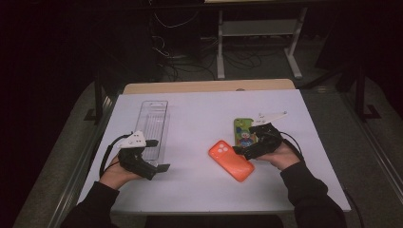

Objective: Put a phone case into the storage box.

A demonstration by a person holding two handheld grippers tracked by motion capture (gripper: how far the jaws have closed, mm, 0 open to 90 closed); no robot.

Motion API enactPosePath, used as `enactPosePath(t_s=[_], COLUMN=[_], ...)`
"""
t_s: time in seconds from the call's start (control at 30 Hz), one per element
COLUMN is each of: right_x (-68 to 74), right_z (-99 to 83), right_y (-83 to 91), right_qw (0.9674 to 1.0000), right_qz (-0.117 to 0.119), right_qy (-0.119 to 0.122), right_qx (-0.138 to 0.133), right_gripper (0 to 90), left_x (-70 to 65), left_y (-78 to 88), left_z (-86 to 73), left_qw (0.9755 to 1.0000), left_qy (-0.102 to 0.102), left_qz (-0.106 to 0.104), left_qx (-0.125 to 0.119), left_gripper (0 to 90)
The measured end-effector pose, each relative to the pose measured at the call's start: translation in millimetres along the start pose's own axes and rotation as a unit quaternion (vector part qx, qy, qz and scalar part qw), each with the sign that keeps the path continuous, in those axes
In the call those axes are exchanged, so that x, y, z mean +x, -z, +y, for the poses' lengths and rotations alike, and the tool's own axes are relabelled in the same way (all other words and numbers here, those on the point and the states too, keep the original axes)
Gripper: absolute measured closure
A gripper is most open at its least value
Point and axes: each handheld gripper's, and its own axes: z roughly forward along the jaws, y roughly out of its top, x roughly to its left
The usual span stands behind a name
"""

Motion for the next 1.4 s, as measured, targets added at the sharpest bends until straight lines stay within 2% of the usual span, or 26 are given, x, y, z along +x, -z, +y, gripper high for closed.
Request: enactPosePath(t_s=[0.07,0.23,0.47,0.9,1.03,1.4], right_x=[1.0,0.3,2.1,6.5,6.7,12.1], right_z=[3.1,8.3,14.9,29.4,30.5,27.4], right_y=[-0.2,-2.6,-9.8,-22.1,-22.6,-18.3], right_qw=[1.0,0.9999,0.9998,0.9998,0.9997,0.9991], right_qz=[-0.002,-0.002,-0.006,-0.012,-0.017,-0.033], right_qy=[-0.007,-0.006,-0.016,-0.016,-0.015,-0.011], right_qx=[0.0,-0.008,0.0,0.006,0.001,0.024], right_gripper=[0.0,0.0,0.0,0.0,0.0,0.0], left_x=[0.1,-0.5,0.3,0.5,0.4,-0.8], left_y=[0.0,-0.2,-0.2,0.2,0.1,-0.3], left_z=[0.0,0.2,-0.1,0.0,-0.2,-0.9], left_qw=[1.0,1.0,1.0,1.0,1.0,1.0], left_qy=[-0.001,0.002,0.001,-0.001,0.0,0.007], left_qz=[0.0,-0.002,-0.001,-0.001,-0.001,-0.002], left_qx=[0.0,-0.001,0.001,0.002,0.001,-0.005], left_gripper=[0.0,0.0,0.0,0.0,0.0,0.0])
